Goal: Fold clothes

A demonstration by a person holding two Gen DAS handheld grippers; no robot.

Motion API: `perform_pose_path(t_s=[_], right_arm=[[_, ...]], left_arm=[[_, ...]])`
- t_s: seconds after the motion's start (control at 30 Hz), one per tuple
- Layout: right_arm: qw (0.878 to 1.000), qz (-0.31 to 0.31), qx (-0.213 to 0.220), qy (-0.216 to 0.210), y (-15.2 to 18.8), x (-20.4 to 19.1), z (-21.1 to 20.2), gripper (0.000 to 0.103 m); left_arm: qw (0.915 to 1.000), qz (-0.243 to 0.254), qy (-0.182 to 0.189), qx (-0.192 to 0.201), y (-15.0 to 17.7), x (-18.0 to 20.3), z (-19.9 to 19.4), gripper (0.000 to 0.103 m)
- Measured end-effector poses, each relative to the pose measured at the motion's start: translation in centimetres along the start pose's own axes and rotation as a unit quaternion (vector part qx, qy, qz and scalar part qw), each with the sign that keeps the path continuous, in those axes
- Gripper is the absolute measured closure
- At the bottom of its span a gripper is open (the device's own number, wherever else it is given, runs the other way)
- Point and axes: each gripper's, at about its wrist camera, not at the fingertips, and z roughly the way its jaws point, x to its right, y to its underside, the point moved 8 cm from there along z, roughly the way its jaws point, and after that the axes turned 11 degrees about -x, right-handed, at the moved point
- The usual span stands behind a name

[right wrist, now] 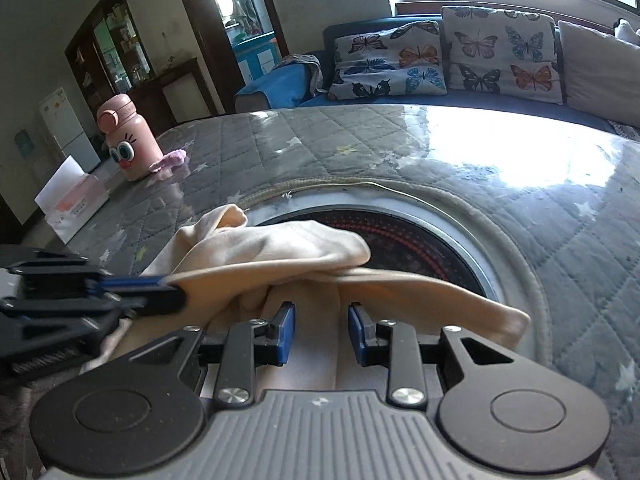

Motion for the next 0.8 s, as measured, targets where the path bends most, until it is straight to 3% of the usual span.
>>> perform_pose_path(t_s=[0.13,0.2,0.47,0.8], right_arm=[[1.0,0.0,0.005,-0.002,0.1,-0.4,-0.2,0.077],[1.0,-0.001,0.007,-0.003,0.2,-0.6,-0.3,0.097],[1.0,-0.008,0.022,-0.004,1.1,-1.4,-2.4,0.1],[0.995,0.024,0.071,0.072,4.8,1.7,-9.9,0.101]], left_arm=[[0.9996,-0.023,-0.01,0.016,-0.1,-1.7,-1.5,0.099],[0.9991,-0.032,-0.016,0.025,-0.1,-2.3,-2.3,0.099],[0.9945,-0.073,-0.047,0.058,0.3,-5.7,-6.2,0.1],[0.9842,-0.133,-0.104,0.054,6.0,-11.1,-10.2,0.1]])
